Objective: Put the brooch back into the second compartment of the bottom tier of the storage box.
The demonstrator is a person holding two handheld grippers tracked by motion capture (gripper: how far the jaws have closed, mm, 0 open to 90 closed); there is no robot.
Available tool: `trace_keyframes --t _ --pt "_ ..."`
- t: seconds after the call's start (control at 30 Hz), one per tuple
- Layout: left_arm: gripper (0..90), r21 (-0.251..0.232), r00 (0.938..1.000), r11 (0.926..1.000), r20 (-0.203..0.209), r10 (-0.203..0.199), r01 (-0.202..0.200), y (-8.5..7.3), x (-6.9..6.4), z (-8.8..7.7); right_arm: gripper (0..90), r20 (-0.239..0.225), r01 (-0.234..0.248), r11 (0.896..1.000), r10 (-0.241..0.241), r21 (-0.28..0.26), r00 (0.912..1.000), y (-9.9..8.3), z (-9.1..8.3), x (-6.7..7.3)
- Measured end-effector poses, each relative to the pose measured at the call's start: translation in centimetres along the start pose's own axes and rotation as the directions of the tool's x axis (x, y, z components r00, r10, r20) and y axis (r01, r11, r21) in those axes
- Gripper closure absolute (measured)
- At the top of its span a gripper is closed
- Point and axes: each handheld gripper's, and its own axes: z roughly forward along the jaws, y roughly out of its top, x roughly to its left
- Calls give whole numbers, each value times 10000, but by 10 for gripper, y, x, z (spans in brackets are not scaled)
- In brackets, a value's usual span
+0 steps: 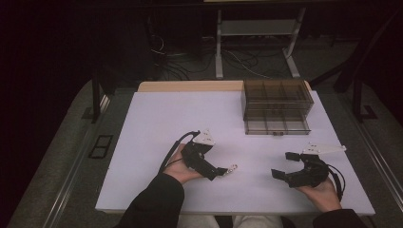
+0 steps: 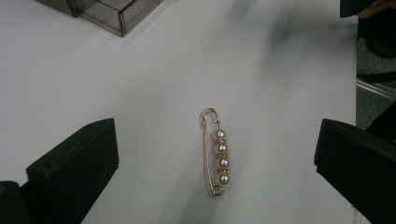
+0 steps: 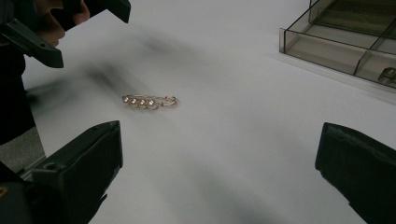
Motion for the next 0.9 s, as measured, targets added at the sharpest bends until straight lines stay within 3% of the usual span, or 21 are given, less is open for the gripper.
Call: trace_keyframes --t 0.9 --pt "0 488 9995 9986 197 -237 227 -1 12 28 5 -36 32 10000 -32 31 10000 0 0 0"
